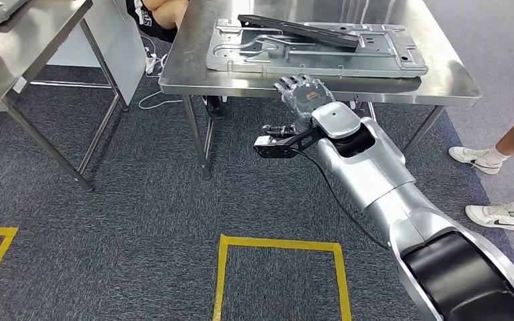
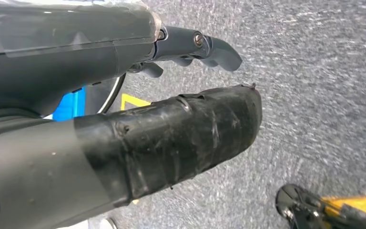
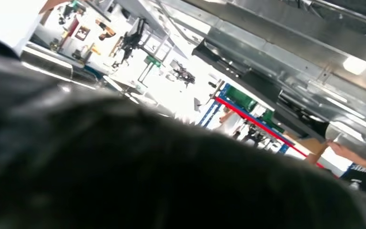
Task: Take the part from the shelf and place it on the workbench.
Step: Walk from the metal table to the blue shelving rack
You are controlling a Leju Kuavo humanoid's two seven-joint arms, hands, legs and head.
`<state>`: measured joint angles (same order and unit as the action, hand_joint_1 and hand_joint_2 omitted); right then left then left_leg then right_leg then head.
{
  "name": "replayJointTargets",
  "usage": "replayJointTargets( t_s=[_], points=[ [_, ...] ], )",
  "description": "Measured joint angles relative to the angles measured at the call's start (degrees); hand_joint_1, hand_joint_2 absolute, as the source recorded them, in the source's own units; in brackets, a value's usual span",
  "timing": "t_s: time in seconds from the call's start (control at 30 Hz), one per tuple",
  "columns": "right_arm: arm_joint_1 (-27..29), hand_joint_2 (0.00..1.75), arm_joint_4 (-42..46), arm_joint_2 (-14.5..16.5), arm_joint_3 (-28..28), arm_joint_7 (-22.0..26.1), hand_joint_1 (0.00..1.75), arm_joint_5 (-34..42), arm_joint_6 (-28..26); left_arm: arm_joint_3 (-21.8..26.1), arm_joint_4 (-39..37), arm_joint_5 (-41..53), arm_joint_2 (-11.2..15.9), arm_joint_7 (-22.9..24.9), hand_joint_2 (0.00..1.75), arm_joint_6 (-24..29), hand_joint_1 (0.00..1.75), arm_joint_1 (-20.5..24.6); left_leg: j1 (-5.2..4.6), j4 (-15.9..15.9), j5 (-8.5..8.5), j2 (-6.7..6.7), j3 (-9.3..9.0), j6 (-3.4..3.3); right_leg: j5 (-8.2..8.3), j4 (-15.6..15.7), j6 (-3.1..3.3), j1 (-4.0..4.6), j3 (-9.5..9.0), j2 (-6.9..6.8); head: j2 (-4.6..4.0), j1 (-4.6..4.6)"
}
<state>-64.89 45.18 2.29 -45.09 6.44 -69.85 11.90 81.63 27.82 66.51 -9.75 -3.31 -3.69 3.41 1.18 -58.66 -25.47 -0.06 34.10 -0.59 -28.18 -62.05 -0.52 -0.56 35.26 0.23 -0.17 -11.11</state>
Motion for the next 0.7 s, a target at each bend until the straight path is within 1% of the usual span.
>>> replayJointTargets(
  t_s=[0.03, 0.07, 0.1, 0.13, 0.17, 0.2, 0.23, 0.27, 0.3, 0.33, 0.37, 0.4, 0.47, 0.5, 0.53, 0.6, 0.63, 0.67, 0.7],
  points=[
    [0.0, 0.0, 0.0, 0.0, 0.0, 0.0, 0.0, 0.0, 0.0, 0.0, 0.0, 0.0, 0.0, 0.0, 0.0, 0.0, 0.0, 0.0, 0.0, 0.1, 0.04, 0.07, -0.04, -0.32, -1.69, -2.9, -0.23, -0.1, 1.3, -0.01, 0.0, 0.01],
    [0.0, 0.0, 0.0, 0.0, 0.0, 0.0, 0.0, 0.0, 0.0, 0.0, 0.0, 0.0, 0.0, 0.0, 0.0, 0.0, 0.0, 0.0, -0.05, 0.1, 0.03, 0.1, -0.01, -0.55, -3.52, -6.6, -0.4, -0.13, 3.06, -0.02, 0.0, 0.01],
    [0.2, 0.0, 0.0, 0.0, 0.0, 0.0, 0.0, 0.0, 0.0, 0.0, 0.0, 0.0, 0.0, 0.0, 0.0, 0.0, 0.0, -0.1, -0.1, 0.1, 0.01, 0.13, 0.0, -0.68, -4.98, -10.5, -0.54, -0.16, 4.93, -0.02, 0.0, 0.01],
    [0.3, 0.0, 0.0, -0.1, 0.0, 0.0, 0.0, 0.0, 0.0, 0.0, 0.0, 0.0, 0.1, 0.0, 0.0, 0.0, 0.0, -0.1, -0.15, 0.1, 0.0, 0.11, 0.0, -0.71, -5.52, -13.1, -0.61, -0.19, 6.29, -0.02, 0.0, 0.01],
    [0.4, 0.0, 0.0, -0.1, 0.0, 0.0, 0.0, 0.0, 0.0, 0.0, 0.0, 0.0, 0.1, 0.0, 0.0, 0.0, 0.0, -0.1, -0.2, 0.1, -0.01, 0.07, -0.03, -0.72, -4.83, -13.7, -0.57, -0.19, 6.7, -0.02, 0.0, 0.01],
    [0.4, 0.0, 0.0, -0.1, 0.0, 0.0, 0.0, 0.0, 0.0, 0.0, 0.0, 0.0, 0.1, 0.0, 0.0, 0.0, 0.0, -0.1, -0.26, 0.1, -0.03, 0.0, -0.08, -0.71, -3.15, -11.9, -0.39, -0.17, 6.0, -0.02, 0.0, 0.01],
    [0.4, 0.0, 0.0, -0.1, 0.0, 0.0, 0.0, 0.0, 0.0, 0.0, 0.0, 0.0, 0.1, 0.0, 0.0, 0.0, 0.0, -0.1, -0.32, 0.0, -0.06, -0.06, -0.16, -0.7, -0.92, -8.3, -0.05, -0.07, 4.33, -0.02, 0.0, 0.01],
    [0.3, 0.0, 0.0, -0.1, 0.0, 0.0, 0.0, 0.0, 0.0, 0.0, 0.0, 0.0, 0.0, 0.0, 0.0, 0.0, 0.0, -0.1, -0.39, 0.0, -0.1, -0.08, -0.2, -0.66, 0.81, -4.0, 0.4, 0.1, 2.3, -0.03, 0.0, 0.01],
    [0.2, 0.0, 0.0, -0.1, 0.0, 0.0, 0.0, 0.0, 0.0, 0.0, 0.0, 0.0, -0.1, 0.0, 0.0, 0.0, 0.0, -0.1, -0.45, 0.0, -0.13, -0.09, -0.21, -0.56, 2.0, -0.7, 0.75, 0.33, 0.66, -0.07, 0.0, 0.0],
    [0.1, 0.0, 0.0, -0.1, 0.0, 0.0, 0.0, 0.0, 0.0, 0.0, 0.0, 0.0, -0.3, 0.0, 0.0, 0.0, 0.0, -0.1, -0.46, 0.1, -0.15, -0.09, -0.22, -0.39, 2.48, 1.5, 1.04, 0.59, -0.38, -0.1, 0.0, 0.0],
    [0.1, 0.0, 0.0, -0.1, 0.0, 0.0, 0.0, 0.0, 0.0, 0.0, 0.0, 0.0, -0.3, 0.0, 0.0, 0.0, 0.0, -0.1, -0.45, 0.1, -0.13, -0.08, -0.19, -0.16, 2.38, 2.4, 1.21, 0.79, -0.77, -0.14, 0.0, -0.01],
    [0.0, 0.0, 0.0, -0.1, 0.0, 0.0, 0.0, 0.0, 0.0, 0.0, 0.0, 0.0, -0.4, 0.0, 0.0, 0.0, 0.0, -0.1, -0.45, 0.2, -0.08, -0.08, -0.24, 0.14, 2.48, 2.6, 1.31, 0.88, -0.79, -0.17, 0.0, 0.0],
    [0.0, 0.0, 0.0, 0.0, 0.0, 0.0, 0.0, 0.0, 0.0, 0.0, 0.0, 0.0, -0.3, 0.0, 0.0, 0.0, 0.0, 0.0, -0.45, -0.1, -0.6, -0.08, -0.09, 0.74, 2.74, 3.6, 1.74, 0.48, -1.12, -0.22, 0.0, 0.0],
    [-0.1, 0.0, 0.0, 0.0, 0.0, 0.0, 0.0, 0.0, 0.0, 0.0, 0.0, 0.0, -0.3, 0.0, 0.0, 0.0, 0.0, 0.0, -0.47, -1.3, -1.59, -0.09, 0.43, 0.98, 2.98, 4.1, 2.0, 0.25, -1.31, -0.26, 0.0, 0.0],
    [-0.1, 0.0, 0.1, 0.0, 0.0, 0.0, 0.0, 0.0, 0.0, 0.0, 0.0, 0.0, -0.3, 0.0, 0.0, 0.0, 0.0, 0.0, -0.43, -3.8, -3.14, -0.09, 1.49, 1.16, 3.16, 4.4, 2.22, 0.06, -1.48, -0.3, 0.0, -0.01],
    [-0.1, 0.0, 0.0, 0.0, 0.0, 0.0, 0.0, 0.0, 0.0, 0.0, 0.0, 0.0, -0.3, 0.0, 0.0, 0.0, 0.0, -0.1, -0.3, -11.1, -6.71, -0.09, 4.82, 1.51, 3.19, 4.5, 2.47, 0.15, -1.49, -0.31, 0.0, -0.01],
    [0.1, 0.0, 0.0, 0.0, 0.0, 0.0, 0.0, 0.0, 0.0, 0.0, 0.0, 0.0, -0.3, 0.0, 0.0, 0.0, 0.0, -0.1, -0.22, -14.1, -7.57, -0.09, 6.27, 1.69, 3.16, 4.4, 2.49, 0.18, -1.47, -0.3, 0.0, -0.01],
    [0.2, 0.0, 0.0, 0.0, 0.0, 0.0, 0.0, 0.0, 0.0, 0.0, 0.0, 0.0, -0.3, 0.0, 0.0, 0.0, 0.0, -0.1, -0.15, -15.4, -7.31, -0.08, 6.92, 1.85, 3.09, 4.3, 2.46, 0.2, -1.47, -0.29, 0.0, -0.01],
    [0.3, 0.0, 0.0, 0.0, 0.0, 0.0, 0.0, 0.0, 0.0, 0.0, 0.0, 0.0, -0.2, 0.0, 0.0, 0.0, 0.0, -0.1, -0.05, -14.4, -5.93, -0.06, 6.5, 1.96, 2.99, 4.2, 2.39, 0.16, -1.49, -0.26, 0.0, -0.01]
  ],
)
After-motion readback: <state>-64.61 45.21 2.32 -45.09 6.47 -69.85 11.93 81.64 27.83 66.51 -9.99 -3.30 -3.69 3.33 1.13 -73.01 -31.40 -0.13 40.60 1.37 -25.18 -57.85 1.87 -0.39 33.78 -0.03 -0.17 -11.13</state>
